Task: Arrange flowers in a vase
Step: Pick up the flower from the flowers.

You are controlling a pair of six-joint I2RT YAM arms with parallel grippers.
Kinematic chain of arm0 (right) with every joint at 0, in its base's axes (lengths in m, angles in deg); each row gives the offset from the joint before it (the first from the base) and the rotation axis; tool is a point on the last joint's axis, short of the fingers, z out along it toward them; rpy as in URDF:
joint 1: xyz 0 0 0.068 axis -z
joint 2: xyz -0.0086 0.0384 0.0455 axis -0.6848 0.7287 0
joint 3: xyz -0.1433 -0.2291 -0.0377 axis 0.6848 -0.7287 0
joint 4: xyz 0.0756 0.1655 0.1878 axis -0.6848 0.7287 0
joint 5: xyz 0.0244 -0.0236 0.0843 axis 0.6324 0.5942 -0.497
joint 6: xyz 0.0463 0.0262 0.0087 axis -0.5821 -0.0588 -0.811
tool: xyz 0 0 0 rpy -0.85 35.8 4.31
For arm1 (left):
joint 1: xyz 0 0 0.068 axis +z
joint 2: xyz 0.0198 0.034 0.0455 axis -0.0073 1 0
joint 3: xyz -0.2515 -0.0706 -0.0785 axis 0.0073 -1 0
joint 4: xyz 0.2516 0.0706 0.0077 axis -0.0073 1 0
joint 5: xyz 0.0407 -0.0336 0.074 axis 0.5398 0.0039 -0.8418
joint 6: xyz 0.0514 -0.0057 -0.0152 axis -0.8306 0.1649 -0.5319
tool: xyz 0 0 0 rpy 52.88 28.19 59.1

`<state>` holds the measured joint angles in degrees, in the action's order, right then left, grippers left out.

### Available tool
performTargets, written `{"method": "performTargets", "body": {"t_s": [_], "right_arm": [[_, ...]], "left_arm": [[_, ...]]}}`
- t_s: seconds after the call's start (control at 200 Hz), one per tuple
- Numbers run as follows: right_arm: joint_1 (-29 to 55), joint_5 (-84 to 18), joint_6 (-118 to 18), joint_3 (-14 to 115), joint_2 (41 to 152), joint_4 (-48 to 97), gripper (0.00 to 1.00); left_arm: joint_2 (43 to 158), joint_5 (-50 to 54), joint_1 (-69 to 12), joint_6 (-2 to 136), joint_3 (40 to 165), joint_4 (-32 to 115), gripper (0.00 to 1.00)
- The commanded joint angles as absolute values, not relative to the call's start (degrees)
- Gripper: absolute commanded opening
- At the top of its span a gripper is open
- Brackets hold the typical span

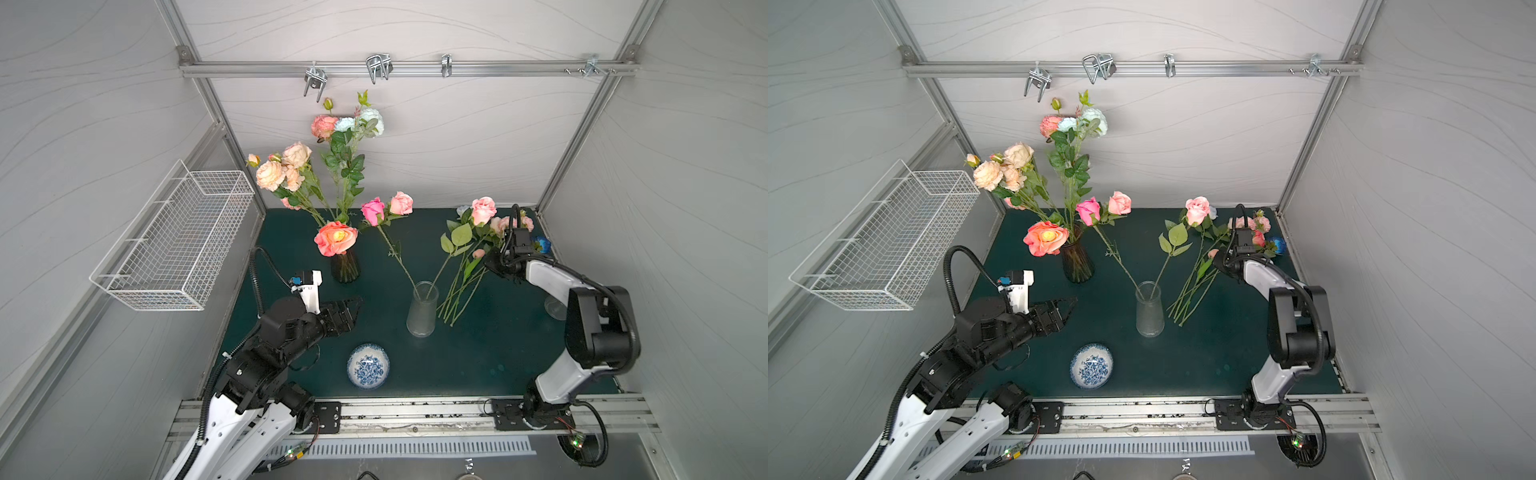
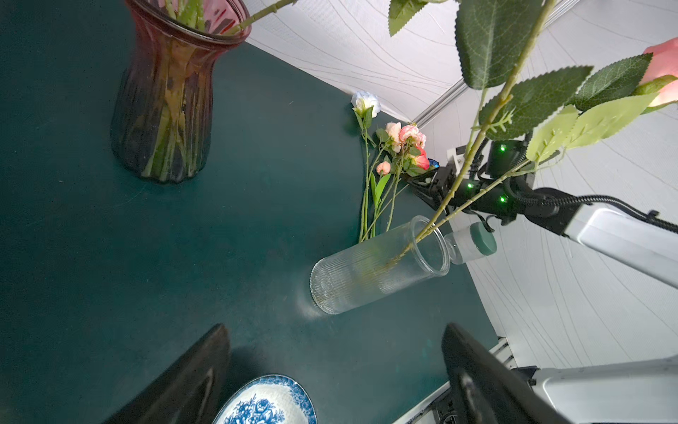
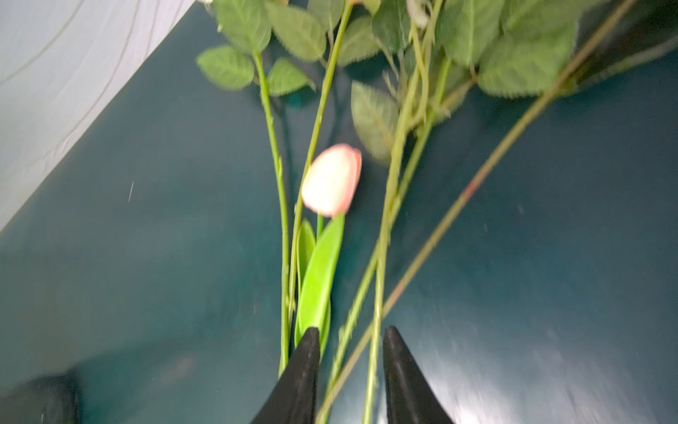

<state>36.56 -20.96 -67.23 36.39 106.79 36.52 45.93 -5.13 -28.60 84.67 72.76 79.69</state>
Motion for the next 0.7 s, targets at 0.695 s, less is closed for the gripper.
{"method": "performTargets", "body": {"t_s": [0.695], "right_arm": [[37.54,-14.65,-65.84,48.18,121.72,42.62,0.24]], "left_arm": [[45.84,-7.03,-28.72,82.36,73.84,78.78,0.93]]}}
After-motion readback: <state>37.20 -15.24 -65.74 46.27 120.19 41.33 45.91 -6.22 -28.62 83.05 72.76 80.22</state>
